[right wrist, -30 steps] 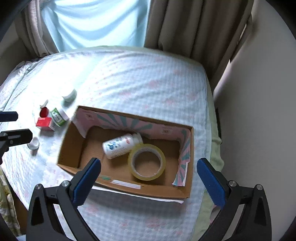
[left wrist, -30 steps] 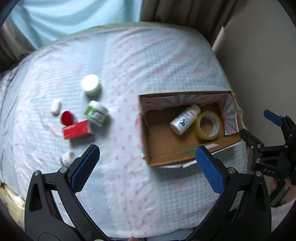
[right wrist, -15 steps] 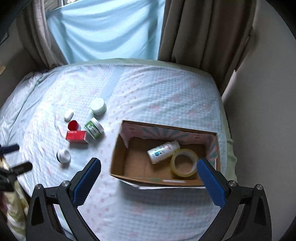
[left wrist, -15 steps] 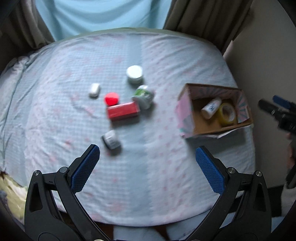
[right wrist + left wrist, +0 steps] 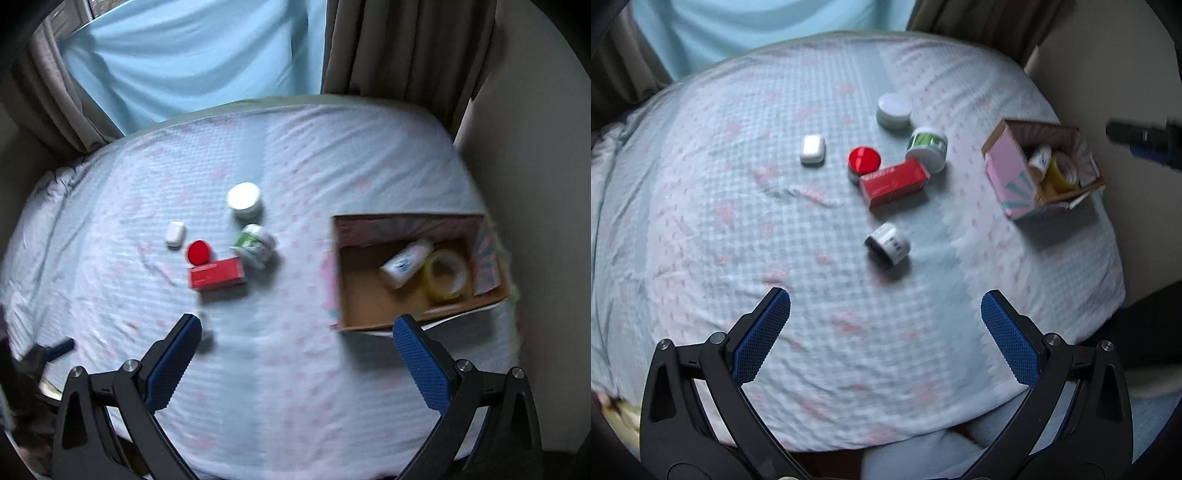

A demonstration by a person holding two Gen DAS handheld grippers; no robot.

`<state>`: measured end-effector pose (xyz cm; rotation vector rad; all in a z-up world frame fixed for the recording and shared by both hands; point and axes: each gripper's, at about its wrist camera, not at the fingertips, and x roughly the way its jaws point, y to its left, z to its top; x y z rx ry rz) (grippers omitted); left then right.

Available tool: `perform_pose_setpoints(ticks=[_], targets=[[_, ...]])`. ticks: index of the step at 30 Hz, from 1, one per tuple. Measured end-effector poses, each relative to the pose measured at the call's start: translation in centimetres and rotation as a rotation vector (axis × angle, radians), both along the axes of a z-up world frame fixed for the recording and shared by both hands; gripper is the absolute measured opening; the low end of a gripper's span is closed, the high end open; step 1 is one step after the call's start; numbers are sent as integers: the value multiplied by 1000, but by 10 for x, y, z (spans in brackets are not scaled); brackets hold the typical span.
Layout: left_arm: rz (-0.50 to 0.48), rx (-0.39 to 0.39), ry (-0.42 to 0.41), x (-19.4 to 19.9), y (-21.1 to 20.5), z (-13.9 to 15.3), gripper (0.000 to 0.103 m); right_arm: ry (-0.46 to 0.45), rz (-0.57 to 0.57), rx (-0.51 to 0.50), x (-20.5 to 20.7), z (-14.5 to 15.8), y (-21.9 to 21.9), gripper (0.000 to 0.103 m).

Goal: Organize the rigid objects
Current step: 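Grasp the black-based white jar with the left tool while the right tool grasps the green-labeled jar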

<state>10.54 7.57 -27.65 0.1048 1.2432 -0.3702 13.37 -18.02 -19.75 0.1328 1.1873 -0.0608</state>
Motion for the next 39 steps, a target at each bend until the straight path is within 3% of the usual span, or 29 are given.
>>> perform_pose_setpoints(ticks=[9,16,28,33,39], targets=[[-142,48,39,30,5,-41,103,100,-84,188,47,-26,23,103],[-255,77,59,66,-19,-81,103,188,-175,325,104,-83,16,103],[-456,149,86,96,-65,-158,102,327,-303,444,175,-201,2,103],[-551,180,98,87,-83,-182,100,379,-345,471,184,-237,-2,103],[-593,196,112,83,-95,-201,92,424,-361,486,192,-264,-4,103]])
